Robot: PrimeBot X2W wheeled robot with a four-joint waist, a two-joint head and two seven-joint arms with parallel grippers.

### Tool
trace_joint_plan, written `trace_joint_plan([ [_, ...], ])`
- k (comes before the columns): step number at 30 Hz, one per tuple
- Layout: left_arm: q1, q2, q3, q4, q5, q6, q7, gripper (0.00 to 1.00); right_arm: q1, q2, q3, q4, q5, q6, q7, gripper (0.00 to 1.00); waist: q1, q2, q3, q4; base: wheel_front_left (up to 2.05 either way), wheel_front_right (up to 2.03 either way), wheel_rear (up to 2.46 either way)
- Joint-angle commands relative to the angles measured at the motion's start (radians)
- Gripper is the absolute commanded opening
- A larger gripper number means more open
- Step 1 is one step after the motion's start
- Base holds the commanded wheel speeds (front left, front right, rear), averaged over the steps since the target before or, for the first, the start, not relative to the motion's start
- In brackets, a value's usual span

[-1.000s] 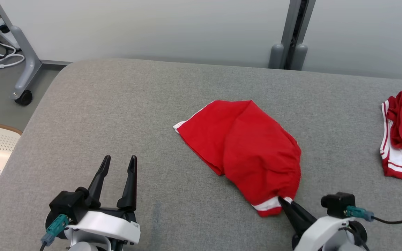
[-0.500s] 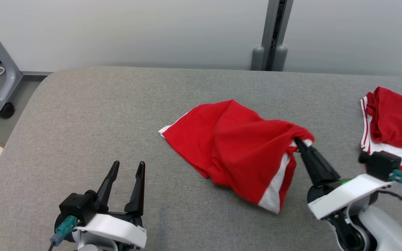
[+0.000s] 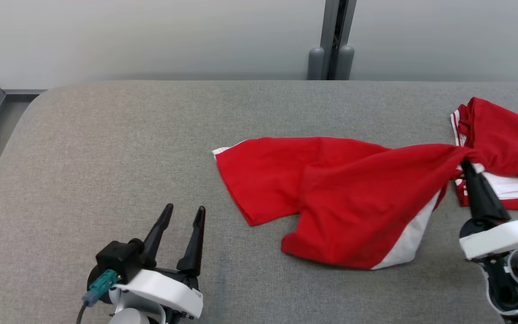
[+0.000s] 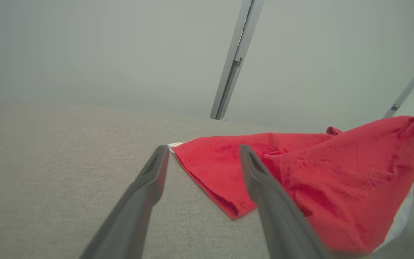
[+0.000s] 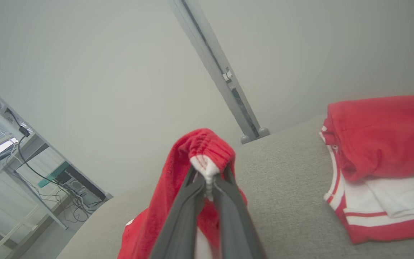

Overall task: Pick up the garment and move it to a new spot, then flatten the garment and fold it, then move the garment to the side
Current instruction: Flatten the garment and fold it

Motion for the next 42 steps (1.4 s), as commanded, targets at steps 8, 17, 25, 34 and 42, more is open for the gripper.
trace_joint_plan([
  [8,-0.058,-0.009,-0.052,0.021,0.0,-0.019,0.005,1.0,-0.031,0.043,-0.111,0.137,-0.112,0.0,0.0,0.0,-0.0001,-0.0001,0.055,0.003,0.0,0.0,0.0],
  [17,-0.094,-0.007,-0.066,0.037,0.004,-0.024,0.0,1.0,-0.076,0.091,-0.228,0.376,-0.256,0.0,0.0,0.0,-0.0001,-0.0001,0.089,0.021,0.0,0.0,0.0],
  [25,-0.097,-0.009,-0.071,0.049,0.0,-0.024,-0.003,1.0,-0.09,0.12,-0.246,0.441,-0.347,0.0,0.0,0.56,-0.0001,-0.0001,0.083,0.019,0.0,0.0,0.0],
  [34,-0.073,-0.001,-0.072,0.058,-0.008,-0.017,-0.004,1.0,-0.049,0.14,-0.286,0.394,-0.443,0.0,0.0,1.0,-0.0001,-0.0001,0.036,-0.006,0.0,0.0,0.0],
  [42,-0.039,0.014,-0.071,0.045,-0.015,-0.008,0.003,1.0,0.046,0.151,-0.314,0.274,-0.471,0.0,0.0,1.0,-0.0001,-0.0001,-0.016,-0.034,0.0,0.0,0.0],
])
